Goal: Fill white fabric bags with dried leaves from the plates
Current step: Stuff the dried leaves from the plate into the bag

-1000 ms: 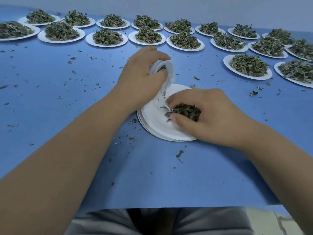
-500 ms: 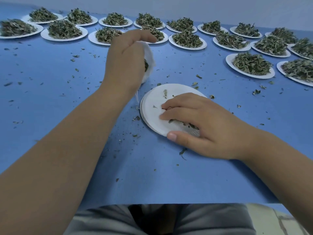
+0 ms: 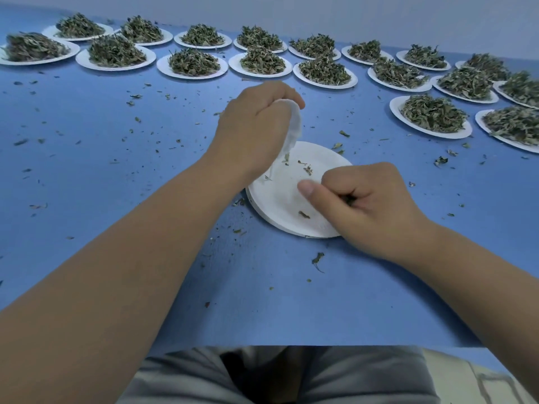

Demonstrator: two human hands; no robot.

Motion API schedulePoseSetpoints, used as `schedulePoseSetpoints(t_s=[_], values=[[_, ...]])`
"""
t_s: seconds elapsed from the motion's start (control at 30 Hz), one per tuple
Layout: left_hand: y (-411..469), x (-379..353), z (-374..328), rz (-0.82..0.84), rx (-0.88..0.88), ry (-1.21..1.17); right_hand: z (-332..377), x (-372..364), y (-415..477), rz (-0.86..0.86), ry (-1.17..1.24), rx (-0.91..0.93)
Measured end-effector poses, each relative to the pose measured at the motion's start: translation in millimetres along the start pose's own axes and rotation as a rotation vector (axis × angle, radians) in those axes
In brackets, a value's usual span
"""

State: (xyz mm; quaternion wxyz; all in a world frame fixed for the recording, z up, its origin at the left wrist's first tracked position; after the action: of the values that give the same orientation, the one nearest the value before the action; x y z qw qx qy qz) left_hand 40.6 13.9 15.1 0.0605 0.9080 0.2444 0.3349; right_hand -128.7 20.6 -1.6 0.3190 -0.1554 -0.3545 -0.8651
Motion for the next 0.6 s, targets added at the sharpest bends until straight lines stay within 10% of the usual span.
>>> schedulePoseSetpoints(t_s=[0.33,0.6], values=[[5,16,-8,0.350,-0.194,0.040,-18,23,35,-0.516,0.726,-0.518],[17,12,20,0.458,-0.302,0.568,-31,12,46,-0.728,1.333,-0.667]])
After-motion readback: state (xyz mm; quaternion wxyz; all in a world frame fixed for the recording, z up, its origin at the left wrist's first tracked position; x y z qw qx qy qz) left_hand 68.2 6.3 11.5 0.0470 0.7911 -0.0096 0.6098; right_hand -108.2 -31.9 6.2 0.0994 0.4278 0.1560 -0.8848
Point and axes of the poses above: each hand's wrist, its own y-axis towards the middle knuckle, its own x-axis out of the back of the hand, z = x × y, the point moved 6 cm from there along y, towards the middle knuckle, and after that the axes turned 14 degrees about y, right-handed, at the moved point
